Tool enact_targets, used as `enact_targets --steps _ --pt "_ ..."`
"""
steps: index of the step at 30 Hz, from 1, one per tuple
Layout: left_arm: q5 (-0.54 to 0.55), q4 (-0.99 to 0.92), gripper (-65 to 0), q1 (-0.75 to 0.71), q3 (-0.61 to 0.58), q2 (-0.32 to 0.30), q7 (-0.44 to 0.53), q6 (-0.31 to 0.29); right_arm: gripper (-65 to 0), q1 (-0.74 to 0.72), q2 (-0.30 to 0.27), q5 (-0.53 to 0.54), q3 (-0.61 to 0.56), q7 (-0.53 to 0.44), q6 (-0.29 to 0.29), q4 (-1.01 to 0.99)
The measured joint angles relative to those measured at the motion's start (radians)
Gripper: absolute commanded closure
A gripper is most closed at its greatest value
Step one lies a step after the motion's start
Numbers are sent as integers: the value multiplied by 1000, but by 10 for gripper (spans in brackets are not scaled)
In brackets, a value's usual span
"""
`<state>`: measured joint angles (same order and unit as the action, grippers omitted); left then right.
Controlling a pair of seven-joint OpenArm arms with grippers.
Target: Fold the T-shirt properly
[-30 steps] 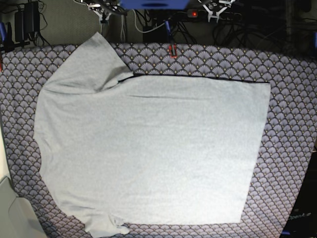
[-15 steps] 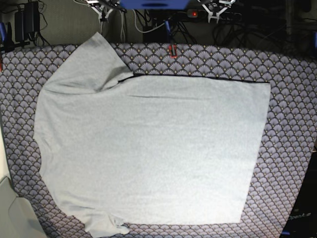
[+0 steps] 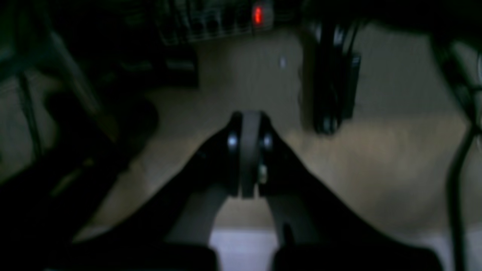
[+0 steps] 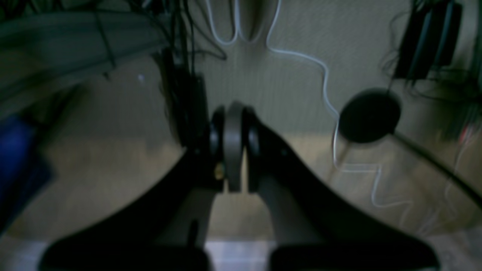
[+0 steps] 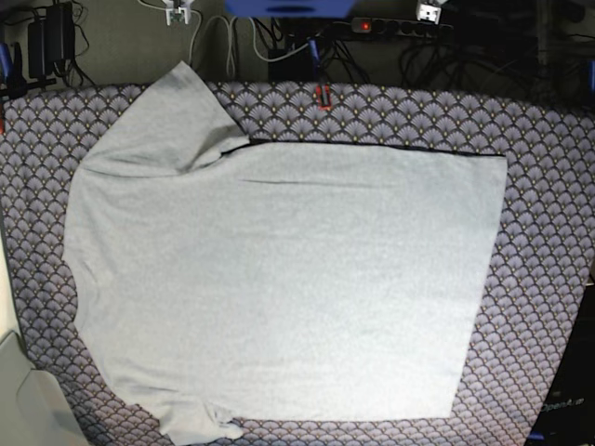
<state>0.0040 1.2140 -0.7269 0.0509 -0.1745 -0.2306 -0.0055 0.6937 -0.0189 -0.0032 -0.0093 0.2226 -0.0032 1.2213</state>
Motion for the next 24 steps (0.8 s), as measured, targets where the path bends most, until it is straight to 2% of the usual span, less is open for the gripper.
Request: enact_targets --steps 2,7,11,12,14,16,19,21,24 --pt "-1 178 -3 -72 65 -2 -4 3 0 68 -2 4 2 3 -1 138" --pt "0 570 -3 -196 166 -5 -119 1 0 219 0 6 3 3 -3 452" --pt "0 811 -3 -251 204 -2 -182 -5 0 312 -7 4 2 75 -1 715" --pt "0 816 -4 -252 206 -3 -153 -2 0 328 -15 6 2 90 -4 782" --pt "4 784 -4 -209 228 -2 -224 -16 0 329 -19 5 5 24 -4 827" --pt "1 787 -5 -177 254 3 -237 -9 0 293 -45 11 20 72 -18 801" --pt "48 790 -11 -136 295 2 -298 -9 -31 259 -51 8 38 51 -7 804" --pt "137 790 -67 -119 316 3 -340 -10 -100 219 -51 11 39 56 -11 804" --pt "270 790 -206 -70 372 3 -407 -16 -213 156 -66 8 45 53 -11 804"
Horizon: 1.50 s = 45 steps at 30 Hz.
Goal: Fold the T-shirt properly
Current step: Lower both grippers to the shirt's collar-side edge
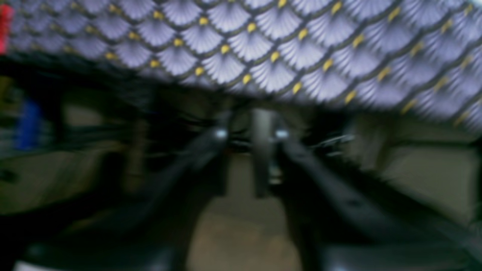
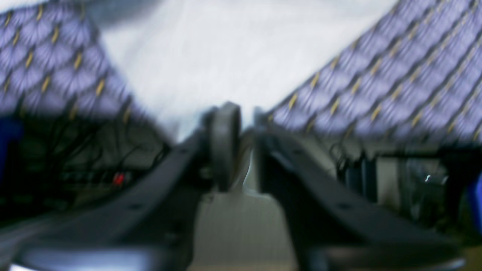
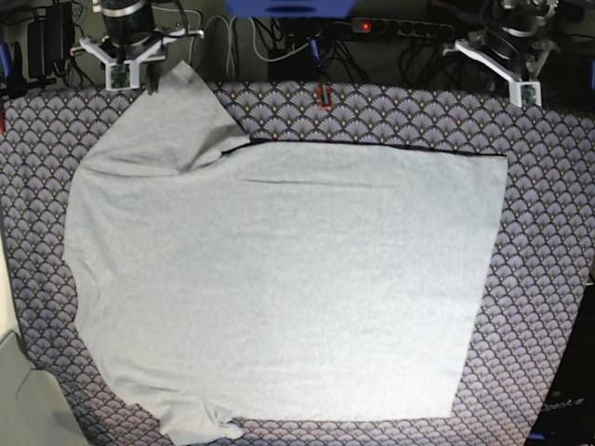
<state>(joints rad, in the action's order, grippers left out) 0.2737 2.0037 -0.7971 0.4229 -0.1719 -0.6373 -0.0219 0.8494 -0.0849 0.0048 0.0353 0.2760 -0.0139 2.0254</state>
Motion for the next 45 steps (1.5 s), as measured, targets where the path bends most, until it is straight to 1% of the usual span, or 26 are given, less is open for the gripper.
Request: enact_targets --steps 1,3,6,7,10,12,13,14,15,16,17,18,21,22,24,25,27,28,31,34,36,39,42,45 --pt "34 0 -236 19 26 -2 -13 4 -240 -23 2 0 2 4 0 -2" --pt "66 -2 -245 53 45 -9 -50 17 -265 -73 2 3 1 9 -1 -8" --pt "102 -9 -245 99 45 -30 -86 -57 -270 -132 2 3 1 0 0 -8" --pt "101 -8 -245 114 45 -30 -90 -59 -270 -143 2 29 2 7 0 -8" --pt "91 -9 -245 151 46 -30 -115 -61 -270 -199 -4 183 52 114 -4 -13" --pt "91 -9 -245 167 47 -30 -135 -62 -269 -251 -21 338 120 196 -4 -22" --pt "91 -9 -245 174 47 -30 -138 -62 -268 -274 -27 394 153 219 -8 -32" --pt "90 -9 -245 182 47 -31 -144 -61 -268 -293 -31 466 190 257 -27 -45" --pt "90 -9 -245 187 48 -31 -149 -61 -268 -304 -31 504 222 292 -65 -53" --pt "91 -9 -245 191 48 -30 -148 -61 -268 -313 -29 546 260 328 -117 -64" --pt "91 -9 -245 195 48 -29 -150 -63 -268 -323 -27 569 290 354 -141 -72" --pt "95 -9 -245 196 48 -29 -150 -70 -269 -337 -24 571 323 375 -151 -77" --pt "90 -9 -245 194 48 -30 -155 -63 -270 -374 -11 570 387 409 -151 -85" --pt "90 -9 -245 195 48 -30 -155 -61 -269 -382 0 571 403 418 -172 -90" --pt "91 -9 -245 203 48 -30 -157 -61 -269 -387 29 577 440 443 -259 -109" --pt "91 -9 -245 209 52 -32 -160 -62 -269 -394 45 578 460 468 -281 -126" --pt "93 -9 -245 226 76 -36 -159 -64 -269 -418 73 568 500 499 -291 -176" --pt "93 -9 -245 235 86 -42 -155 -63 -269 -428 73 568 509 512 -297 -203" --pt "88 -10 -245 238 106 -43 -153 -58 -267 -444 72 569 522 509 -355 -252" --pt "93 -10 -246 235 130 -42 -160 -64 -267 -440 74 568 520 514 -359 -261" --pt "86 -10 -246 235 133 -43 -160 -56 -267 -439 73 568 521 513 -359 -266" --pt "92 -11 -246 236 132 -42 -159 -65 -266 -441 74 568 521 512 -359 -267" --pt "90 -11 -246 235 132 -39 -160 -61 -266 -442 65 569 521 505 -360 -314" --pt "90 -11 -246 236 132 -38 -159 -61 -265 -447 53 583 537 487 -375 -360"
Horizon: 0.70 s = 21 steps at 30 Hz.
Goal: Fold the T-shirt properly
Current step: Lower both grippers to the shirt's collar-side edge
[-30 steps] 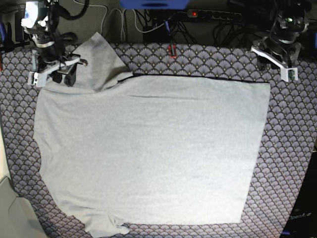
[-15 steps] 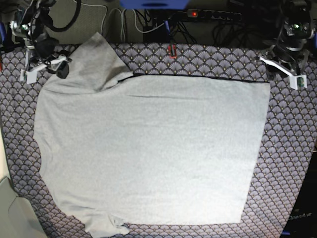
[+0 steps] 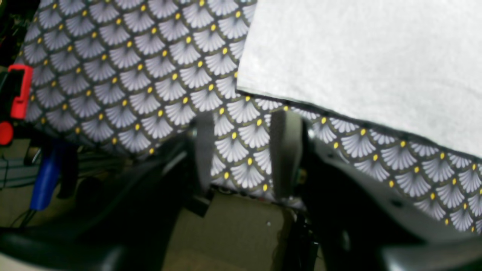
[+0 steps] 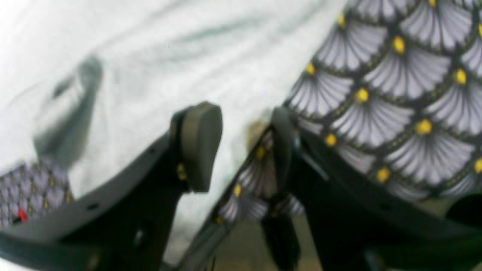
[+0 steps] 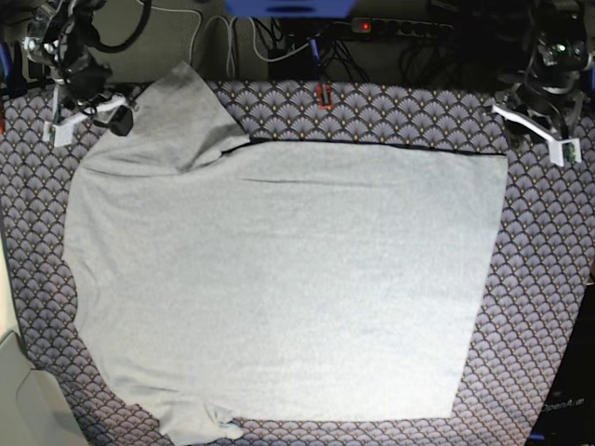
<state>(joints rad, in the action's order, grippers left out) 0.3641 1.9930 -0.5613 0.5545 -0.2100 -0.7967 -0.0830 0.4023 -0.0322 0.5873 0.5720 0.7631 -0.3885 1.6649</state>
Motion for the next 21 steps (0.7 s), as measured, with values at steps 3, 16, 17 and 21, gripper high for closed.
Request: enact_targets --steps 3,16,17,21 --pt "0 0 -246 -1 0 0 0 0 -265 -19 -13 3 11 -9 -1 -32" --pt "0 0 -246 2 0 5 0 0 -258 -11 -17 5 -66 -31 -1 -28" --pt "0 0 -246 2 0 5 0 0 -246 -11 -17 5 -79 -31 -1 -27" --pt "0 0 -246 -1 0 5 0 0 -177 -12 -17 5 -108 -34 -1 -27"
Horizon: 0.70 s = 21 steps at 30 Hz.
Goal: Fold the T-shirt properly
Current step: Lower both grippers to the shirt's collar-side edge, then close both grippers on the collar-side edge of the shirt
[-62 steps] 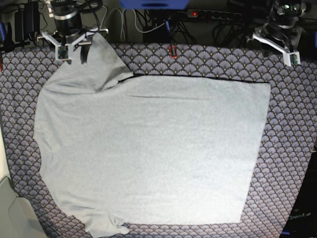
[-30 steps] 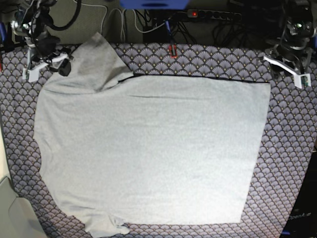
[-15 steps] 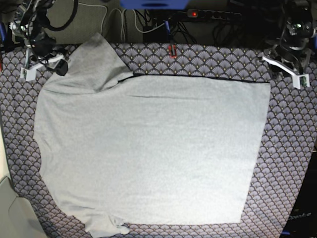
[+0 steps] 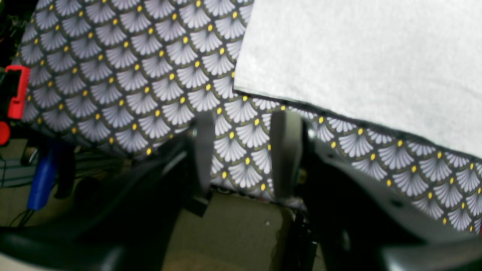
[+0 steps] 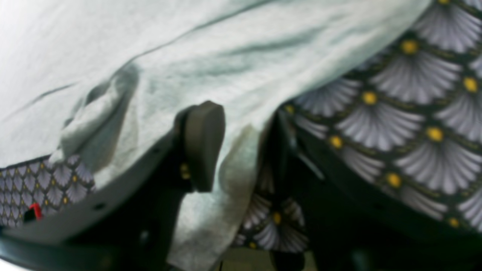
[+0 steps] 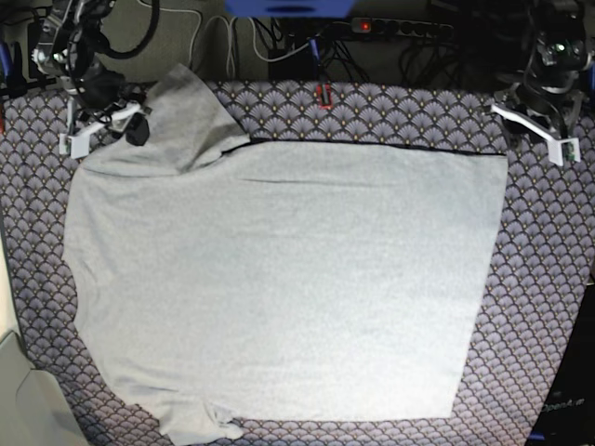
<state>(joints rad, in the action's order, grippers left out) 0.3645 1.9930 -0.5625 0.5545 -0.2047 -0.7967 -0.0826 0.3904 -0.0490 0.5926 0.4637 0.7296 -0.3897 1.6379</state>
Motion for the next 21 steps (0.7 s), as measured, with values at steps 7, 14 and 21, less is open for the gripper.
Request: enact_targets --steps 7,14,21 --pt "3 -25 -244 7 -4 0 0 0 0 -3 -1 0 1 18 0 -3" --pt "7 -133 -254 93 -7 3 0 -11 0 -6 -1 -1 0 18 0 -6" --pt "9 -198 -419 180 0 31 14 -12 0 -7 -1 0 0 18 0 -8"
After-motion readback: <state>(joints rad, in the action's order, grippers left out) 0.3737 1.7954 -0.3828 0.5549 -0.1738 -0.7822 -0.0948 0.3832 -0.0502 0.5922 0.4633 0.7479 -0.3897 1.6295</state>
